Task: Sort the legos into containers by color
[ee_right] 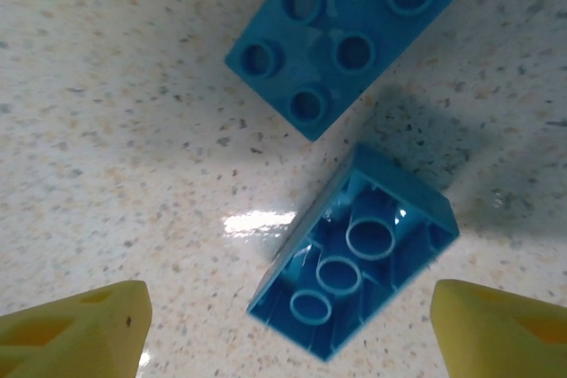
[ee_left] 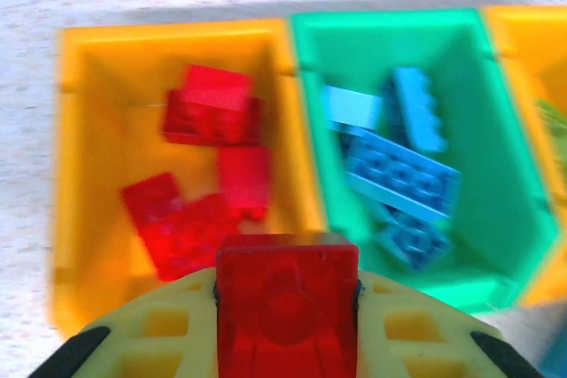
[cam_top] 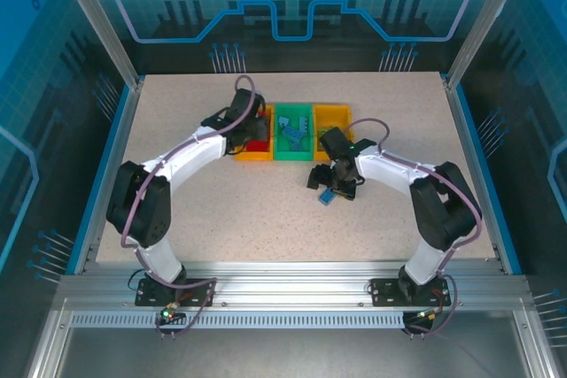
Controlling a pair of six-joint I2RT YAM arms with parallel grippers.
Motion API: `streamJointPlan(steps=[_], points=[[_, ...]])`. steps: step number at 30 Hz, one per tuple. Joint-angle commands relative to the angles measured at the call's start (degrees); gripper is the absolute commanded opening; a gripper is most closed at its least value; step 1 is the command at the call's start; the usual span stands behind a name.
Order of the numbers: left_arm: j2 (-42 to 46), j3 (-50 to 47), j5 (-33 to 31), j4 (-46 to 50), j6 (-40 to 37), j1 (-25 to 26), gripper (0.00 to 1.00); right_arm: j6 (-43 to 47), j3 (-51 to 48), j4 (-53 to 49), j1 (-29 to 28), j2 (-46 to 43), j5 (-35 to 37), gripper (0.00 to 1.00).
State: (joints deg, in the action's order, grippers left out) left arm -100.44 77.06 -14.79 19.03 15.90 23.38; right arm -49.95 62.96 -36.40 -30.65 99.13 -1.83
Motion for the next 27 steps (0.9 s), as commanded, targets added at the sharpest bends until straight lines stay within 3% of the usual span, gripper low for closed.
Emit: streamJointPlan(steps=[1, 4, 5, 7, 12, 19, 23, 27], points=[[-3.8, 3.7, 0.8, 0.4, -2.0, -2.3, 0.17, -1.8, 2.5, -0.9, -0.7, 3.1, 0.4, 0.81], [-7.6, 6.5, 2.3, 1.4, -1.7, -3.7, 0.17, -1.1, 3.2, -1.4, -0.7, 4.9, 1.0, 0.8], [-8.8, 7.5, 2.2, 1.8, -1.1, -4.1, 0.27, -1.1, 3.4, -1.4, -0.6, 5.5, 1.1, 0.8], [-10.9, 8.7, 3.0, 2.7, -0.2, -4.7, 0.27, -0.9, 4.0, -1.4, -0.7, 6.7, 1.3, 0.77], [-12.7, 8.6, 4.1, 2.9, 1.4, -5.2, 0.31, -0.3, 4.2, -1.8, -0.6, 7.8, 2.0, 0.57], [-9.7, 6.1, 5.4, 1.8, 3.2, -5.2, 0.63, 1.3, 3.9, -3.6, -1.3, 4.3, 3.2, 0.25], [-5.0, 2.6, 6.3, 0.0, 4.8, -5.2, 0.98, 3.9, 8.1, -6.7, -3.0, 0.1, 4.7, 0.2], [0.4, -2.8, 7.3, -2.4, 7.3, -5.1, 0.99, 8.1, 15.5, -8.7, -3.9, -1.4, 5.0, 0.2]])
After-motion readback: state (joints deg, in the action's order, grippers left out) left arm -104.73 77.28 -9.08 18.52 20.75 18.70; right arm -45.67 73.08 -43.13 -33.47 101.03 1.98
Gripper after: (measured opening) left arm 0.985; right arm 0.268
